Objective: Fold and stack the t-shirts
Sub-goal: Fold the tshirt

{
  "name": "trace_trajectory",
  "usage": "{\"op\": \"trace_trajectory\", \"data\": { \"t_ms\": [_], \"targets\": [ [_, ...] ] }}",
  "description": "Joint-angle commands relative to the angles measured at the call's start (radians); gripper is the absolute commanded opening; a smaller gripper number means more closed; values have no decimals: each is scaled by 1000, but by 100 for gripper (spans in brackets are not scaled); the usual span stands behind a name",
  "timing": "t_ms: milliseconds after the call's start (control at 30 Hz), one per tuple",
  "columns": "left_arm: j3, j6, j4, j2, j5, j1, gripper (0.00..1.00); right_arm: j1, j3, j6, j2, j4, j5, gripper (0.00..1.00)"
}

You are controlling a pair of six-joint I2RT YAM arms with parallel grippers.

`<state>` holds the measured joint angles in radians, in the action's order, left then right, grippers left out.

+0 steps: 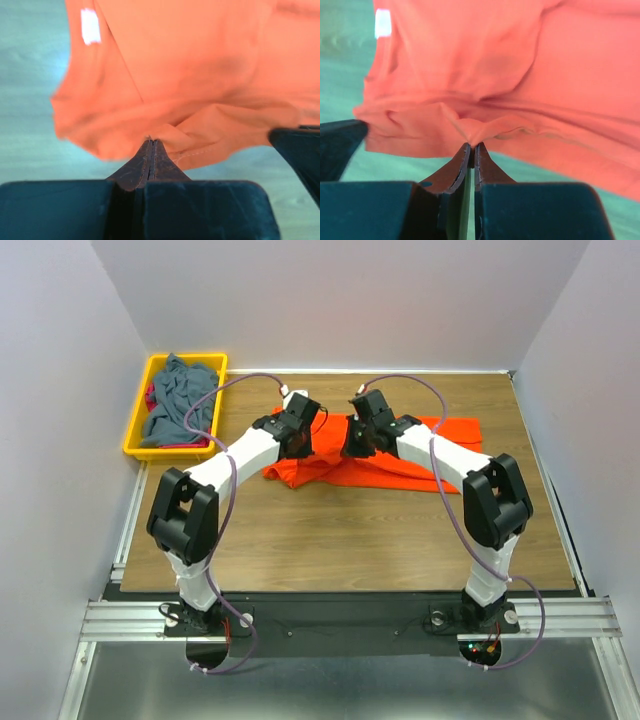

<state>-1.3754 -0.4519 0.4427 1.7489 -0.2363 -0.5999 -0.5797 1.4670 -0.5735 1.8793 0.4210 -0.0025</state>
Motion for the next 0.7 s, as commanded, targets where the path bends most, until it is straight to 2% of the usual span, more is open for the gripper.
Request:
{"op": "trace_trajectory", "data": {
  "t_ms": [0,333,433,667],
  "targets": [
    [-112,79,-22,49,-24,35,0,44,82,17,44,-4,7,1],
    [-344,243,-116,201,-28,66,0,98,184,-3,138,-5,-50,2],
    [-392,294,-145,241,-31,66,0,104,193,-14,153,-5,-57,5],
    [-416,403,-220,300,-9,66,0,115,196,-34,175,-5,-56,7]
  ]
}}
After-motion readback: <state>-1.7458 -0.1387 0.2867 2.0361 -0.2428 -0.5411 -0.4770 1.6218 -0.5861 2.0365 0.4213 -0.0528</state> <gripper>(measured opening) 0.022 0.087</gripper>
